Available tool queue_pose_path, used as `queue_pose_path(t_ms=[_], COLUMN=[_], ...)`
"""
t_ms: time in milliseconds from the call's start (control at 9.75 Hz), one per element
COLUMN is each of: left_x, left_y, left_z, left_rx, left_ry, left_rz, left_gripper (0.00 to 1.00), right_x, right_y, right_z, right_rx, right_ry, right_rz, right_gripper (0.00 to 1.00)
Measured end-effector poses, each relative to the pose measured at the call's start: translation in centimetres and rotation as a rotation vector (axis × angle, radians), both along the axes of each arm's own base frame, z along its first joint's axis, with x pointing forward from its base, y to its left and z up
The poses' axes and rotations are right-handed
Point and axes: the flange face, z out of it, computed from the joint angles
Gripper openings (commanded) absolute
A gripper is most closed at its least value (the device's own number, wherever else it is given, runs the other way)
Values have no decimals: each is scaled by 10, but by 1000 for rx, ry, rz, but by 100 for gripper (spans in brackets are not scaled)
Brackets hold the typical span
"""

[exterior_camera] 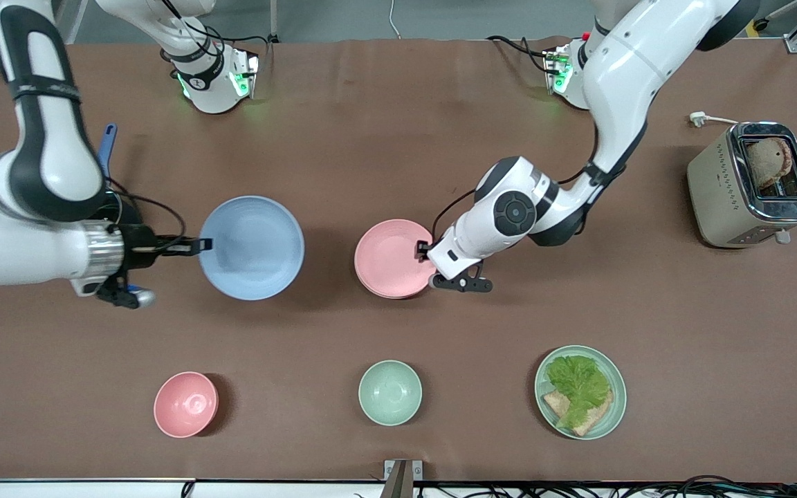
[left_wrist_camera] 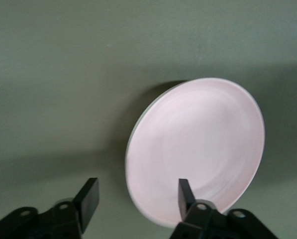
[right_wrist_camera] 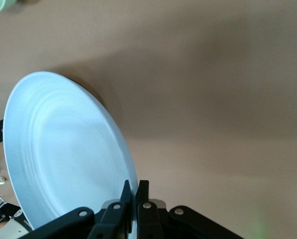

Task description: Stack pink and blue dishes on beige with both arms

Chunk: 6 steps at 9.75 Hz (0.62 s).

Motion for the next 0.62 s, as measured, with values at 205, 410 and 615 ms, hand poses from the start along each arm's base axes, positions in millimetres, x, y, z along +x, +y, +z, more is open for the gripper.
queue_pose_path(t_ms=[205, 410, 615], left_x=[13, 22, 26], left_y=[53, 119, 188], left_z=[98, 181, 243], left_rx=[85, 153, 201], left_ry=[-34, -124, -215], left_rz=[34, 101, 97], left_gripper=[100, 100, 100], right_x=[-21, -41, -64], right_y=[55, 128, 191], right_z=[-20, -31, -62], right_rx=[-20, -21, -16], right_ry=[-13, -67, -140], right_rz=[-20, -31, -76], right_gripper=[3, 4, 4])
